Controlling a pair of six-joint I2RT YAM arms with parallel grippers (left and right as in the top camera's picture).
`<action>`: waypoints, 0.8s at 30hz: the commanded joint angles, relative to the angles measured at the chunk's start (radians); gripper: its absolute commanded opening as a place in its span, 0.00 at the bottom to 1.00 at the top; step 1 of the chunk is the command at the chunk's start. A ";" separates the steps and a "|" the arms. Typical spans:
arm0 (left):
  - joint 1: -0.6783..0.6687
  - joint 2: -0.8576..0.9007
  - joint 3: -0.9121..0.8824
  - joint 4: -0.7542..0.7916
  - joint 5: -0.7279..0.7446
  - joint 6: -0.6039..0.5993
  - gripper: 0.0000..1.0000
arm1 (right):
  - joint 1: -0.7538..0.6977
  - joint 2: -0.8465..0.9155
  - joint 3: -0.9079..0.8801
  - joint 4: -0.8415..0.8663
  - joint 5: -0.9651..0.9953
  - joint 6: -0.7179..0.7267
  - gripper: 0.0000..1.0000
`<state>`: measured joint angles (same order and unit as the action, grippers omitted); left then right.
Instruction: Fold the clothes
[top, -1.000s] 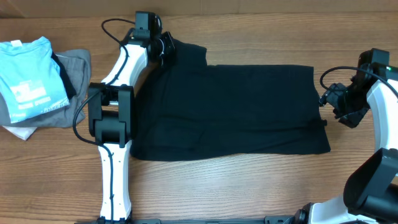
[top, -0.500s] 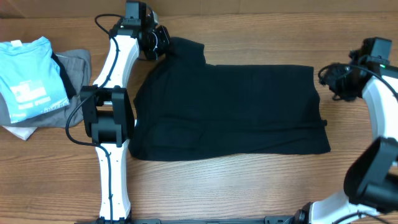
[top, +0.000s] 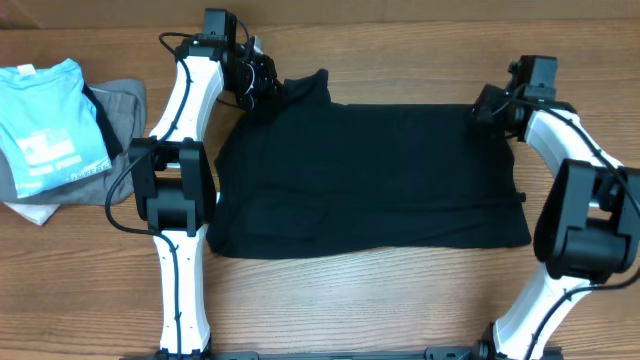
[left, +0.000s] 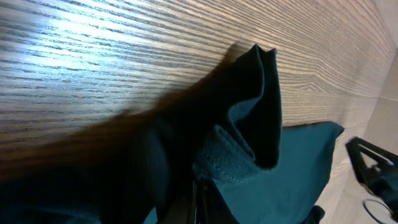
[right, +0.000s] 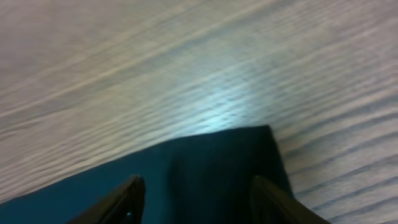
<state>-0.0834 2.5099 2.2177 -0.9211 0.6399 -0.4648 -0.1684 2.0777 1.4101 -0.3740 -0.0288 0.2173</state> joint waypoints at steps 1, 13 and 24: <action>-0.004 0.014 0.026 -0.006 0.026 0.043 0.04 | -0.008 0.028 0.018 0.010 0.120 0.033 0.58; -0.005 0.014 0.026 -0.025 0.010 0.062 0.04 | -0.004 0.052 0.018 0.062 0.164 0.048 0.53; -0.008 0.014 0.026 -0.025 0.003 0.066 0.04 | -0.003 0.097 0.018 0.140 0.158 0.094 0.54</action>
<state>-0.0837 2.5099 2.2181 -0.9455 0.6430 -0.4179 -0.1703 2.1643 1.4101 -0.2539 0.1211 0.2924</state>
